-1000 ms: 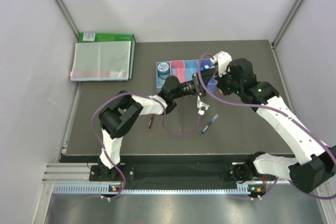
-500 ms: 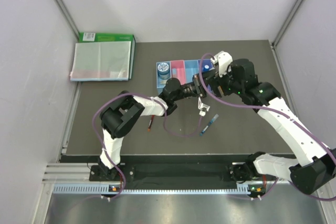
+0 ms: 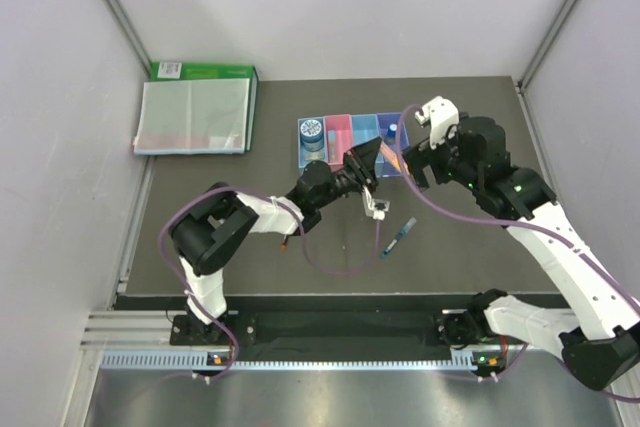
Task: Sort the stationery into containers
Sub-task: Place the pen in the storage box.
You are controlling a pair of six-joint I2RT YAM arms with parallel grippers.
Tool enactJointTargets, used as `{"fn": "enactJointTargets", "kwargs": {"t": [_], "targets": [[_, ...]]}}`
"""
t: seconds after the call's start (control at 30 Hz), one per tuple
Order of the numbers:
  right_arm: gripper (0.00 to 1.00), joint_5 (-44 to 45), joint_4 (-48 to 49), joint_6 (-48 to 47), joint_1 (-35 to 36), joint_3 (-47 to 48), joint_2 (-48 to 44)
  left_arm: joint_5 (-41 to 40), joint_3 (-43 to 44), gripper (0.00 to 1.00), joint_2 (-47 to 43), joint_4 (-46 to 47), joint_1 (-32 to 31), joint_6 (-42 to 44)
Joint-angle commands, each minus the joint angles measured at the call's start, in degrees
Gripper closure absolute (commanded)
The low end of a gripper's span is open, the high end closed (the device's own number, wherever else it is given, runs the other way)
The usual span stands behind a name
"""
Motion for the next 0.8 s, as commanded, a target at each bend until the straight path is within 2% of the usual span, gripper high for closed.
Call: {"fn": "enactJointTargets", "kwargs": {"t": [0.0,0.03,0.07,0.1,0.13,0.17,0.33,0.37,0.4,0.6,0.77], "targets": [[0.00,3.06,0.71,-1.02,-0.70,2.10,-1.04,-13.63,2.03,1.00,-7.73,-11.46,0.08,-14.05],[0.01,3.42,0.89,-1.37,-0.70,2.28,-1.12,-18.62,5.61,1.00,-8.62,-20.90,0.08,-17.41],[0.00,3.77,1.06,-1.37,-0.70,2.37,-1.21,-21.11,8.08,1.00,-9.15,-27.18,0.25,-21.27],[0.00,4.12,1.24,-1.55,-0.70,2.37,-1.21,-22.87,10.80,1.00,-9.76,-32.89,0.34,-29.22],[0.00,4.30,1.33,-1.63,-0.70,2.45,-1.30,-24.19,16.23,1.00,-9.94,-38.43,0.51,-32.87],[0.00,4.39,1.42,-1.63,-0.78,2.46,-1.30,-26.12,18.46,1.00,-9.95,-48.32,0.60,-35.87],[0.00,5.70,1.94,-2.16,-1.05,2.02,-1.74,-25.79,25.67,1.00,-10.83,-61.59,0.69,-50.81],[0.00,6.05,1.94,-2.25,-1.22,2.10,-1.83,-25.44,27.08,1.00,-10.56,-67.87,0.78,-53.54],[0.00,6.93,1.94,-2.34,-1.31,2.10,-1.91,-24.13,29.62,1.00,-10.47,-70.37,0.87,-58.44],[0.01,13.77,2.12,-0.50,-2.36,1.14,-3.23,-17.28,33.68,1.00,-11.35,-80.13,0.96,-72.96],[0.00,20.64,1.24,3.46,-2.89,-0.71,-4.02,-11.03,33.51,1.00,-11.44,-80.42,1.74,-79.83]]}}
